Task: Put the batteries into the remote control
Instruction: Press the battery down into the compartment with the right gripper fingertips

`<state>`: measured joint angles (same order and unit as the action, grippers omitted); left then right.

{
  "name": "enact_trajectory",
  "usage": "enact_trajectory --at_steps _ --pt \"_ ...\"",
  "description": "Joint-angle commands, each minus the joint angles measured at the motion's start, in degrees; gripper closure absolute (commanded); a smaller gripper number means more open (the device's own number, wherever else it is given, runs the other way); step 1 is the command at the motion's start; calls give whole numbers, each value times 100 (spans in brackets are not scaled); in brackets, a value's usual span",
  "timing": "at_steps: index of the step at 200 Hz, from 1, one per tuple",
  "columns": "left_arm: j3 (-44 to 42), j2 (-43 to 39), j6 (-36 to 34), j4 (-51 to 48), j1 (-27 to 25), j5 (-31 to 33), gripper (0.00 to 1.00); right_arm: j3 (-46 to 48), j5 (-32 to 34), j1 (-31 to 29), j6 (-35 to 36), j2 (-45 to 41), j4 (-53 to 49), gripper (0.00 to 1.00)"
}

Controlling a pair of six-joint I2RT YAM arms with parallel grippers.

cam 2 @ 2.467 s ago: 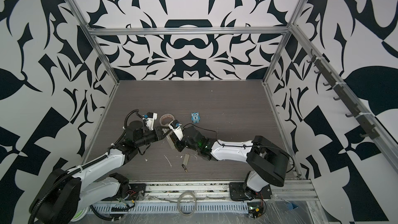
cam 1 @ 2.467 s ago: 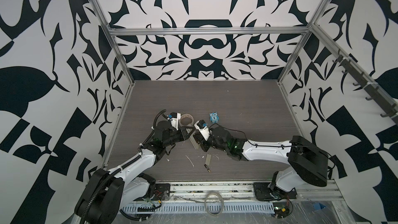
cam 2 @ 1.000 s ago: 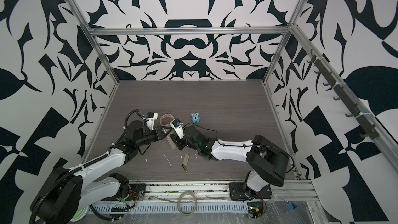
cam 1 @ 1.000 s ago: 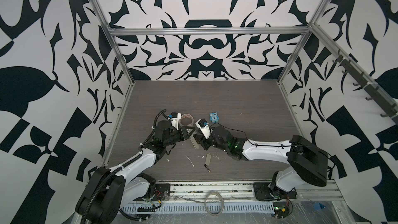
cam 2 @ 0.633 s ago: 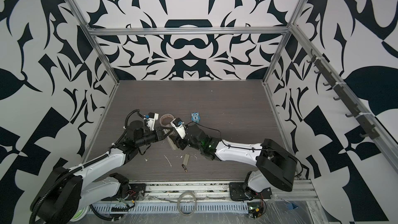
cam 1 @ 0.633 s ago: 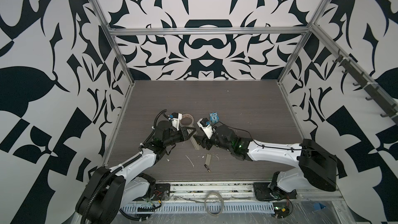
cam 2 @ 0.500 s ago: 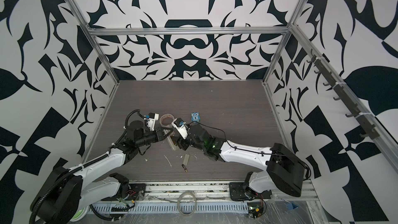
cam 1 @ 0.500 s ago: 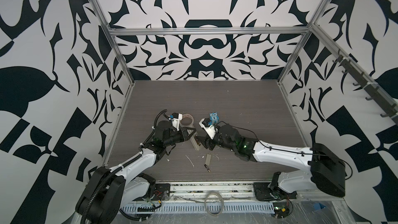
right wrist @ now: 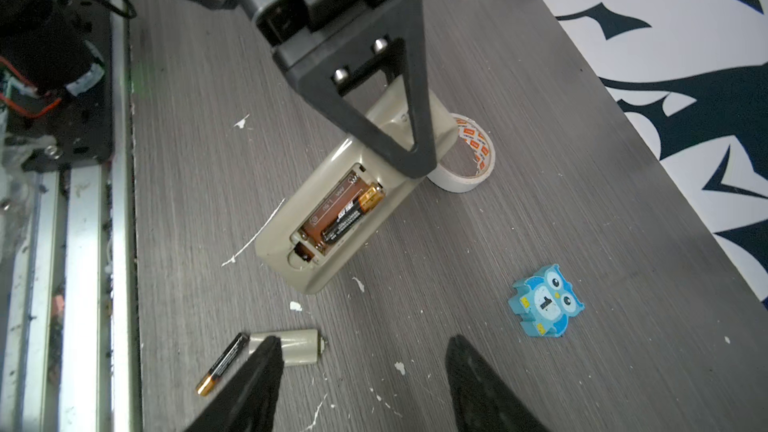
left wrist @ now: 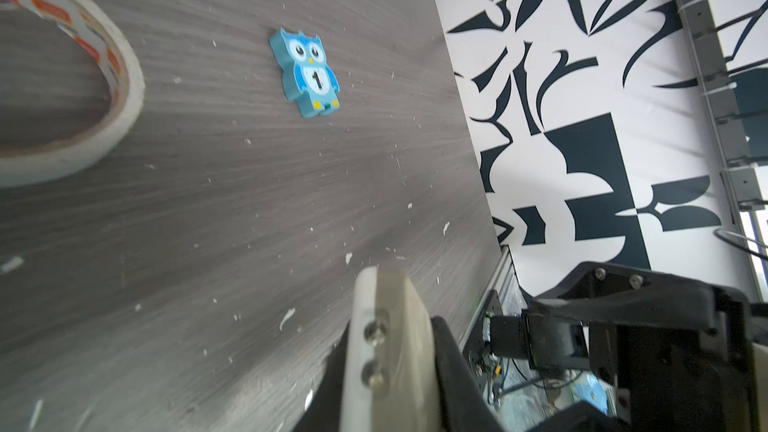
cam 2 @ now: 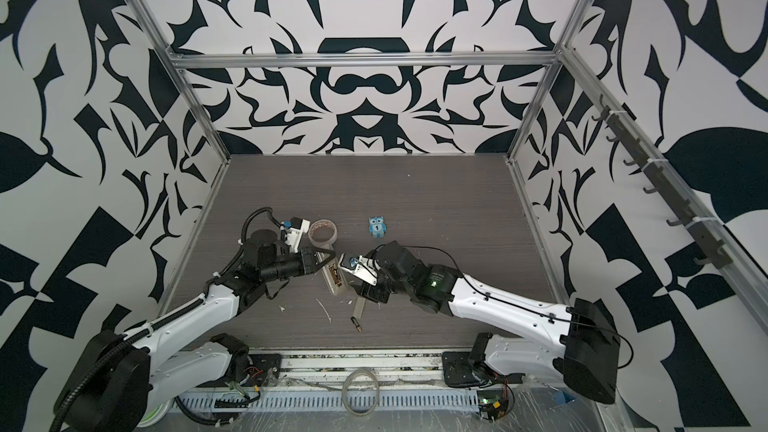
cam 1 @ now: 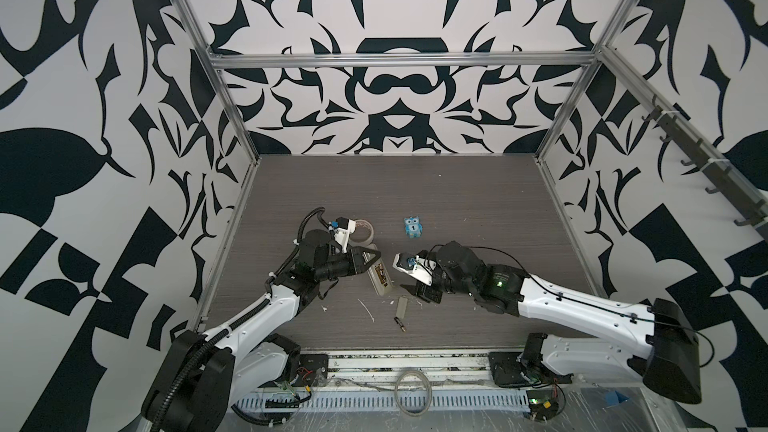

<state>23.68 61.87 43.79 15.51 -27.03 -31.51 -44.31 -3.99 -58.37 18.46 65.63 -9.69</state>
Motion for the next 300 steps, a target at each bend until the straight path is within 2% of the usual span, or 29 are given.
enact_trajectory --at_steps 1,93,211,300 --pt "209 -65 -82 -250 -110 -289 100 -344 -324 -8 533 -80 -176 36" --pt "422 -2 -195 -755 -567 -448 100 -976 -909 -7 949 416 -516 58" --pt "497 106 -244 -841 -760 -470 100 -1097 -1078 -153 1182 651 -912 62" --pt "506 159 -248 -840 -866 -497 100 -1046 -530 -320 1300 667 -789 68"
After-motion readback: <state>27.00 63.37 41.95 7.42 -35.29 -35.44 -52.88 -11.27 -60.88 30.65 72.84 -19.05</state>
